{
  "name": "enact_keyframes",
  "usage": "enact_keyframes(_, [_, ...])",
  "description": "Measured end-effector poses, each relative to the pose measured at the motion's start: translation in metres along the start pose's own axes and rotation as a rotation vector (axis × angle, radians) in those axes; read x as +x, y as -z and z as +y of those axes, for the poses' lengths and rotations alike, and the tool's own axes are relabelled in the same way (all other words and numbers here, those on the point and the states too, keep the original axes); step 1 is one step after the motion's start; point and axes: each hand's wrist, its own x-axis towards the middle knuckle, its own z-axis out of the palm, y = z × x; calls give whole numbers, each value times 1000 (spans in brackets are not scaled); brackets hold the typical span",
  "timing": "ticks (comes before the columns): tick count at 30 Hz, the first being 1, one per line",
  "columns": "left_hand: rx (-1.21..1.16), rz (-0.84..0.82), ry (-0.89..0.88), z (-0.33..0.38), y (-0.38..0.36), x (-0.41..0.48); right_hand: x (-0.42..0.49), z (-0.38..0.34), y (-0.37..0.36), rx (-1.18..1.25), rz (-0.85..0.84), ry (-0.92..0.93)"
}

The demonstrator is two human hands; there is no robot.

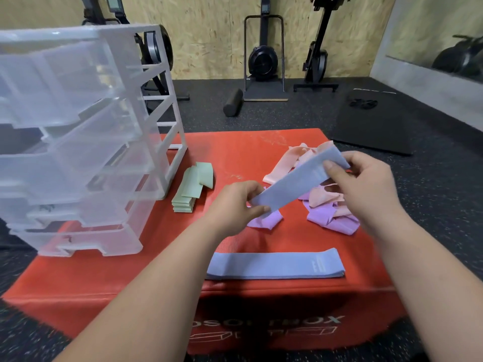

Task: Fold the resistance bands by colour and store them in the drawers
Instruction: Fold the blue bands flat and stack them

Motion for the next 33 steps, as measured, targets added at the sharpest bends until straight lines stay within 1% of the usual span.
enact_keyframes(2, [30,1,28,-5,7,-8,-4,7,9,1,16,-85])
enact_keyframes(6, [45,-14,69,-17,23,-26,-8,25,25,116,28,-264])
enact_keyframes(8, [27,-14,102,-22,29,-35,-11,32,31,91,20,-312])
enact_keyframes(13, [-61,43,208,-22,40,-60,-33,39,39,-74,-171,-413])
enact_keyframes(16, [-65,41,263,-24,44,-74,-40,42,41,-189,-254,-462])
enact_keyframes(20, [-70,32,292,-27,47,-89,-47,48,43,-290,-361,-494])
enact_keyframes(24, [-34,41,294,-32,50,-99,-54,53,45,-354,-438,-474])
enact_keyframes(30, [171,42,217,-33,50,-110,-60,55,46,-425,-429,-427])
enact_keyframes(33, [204,57,174,-30,48,-112,-61,57,43,-539,-442,-338])
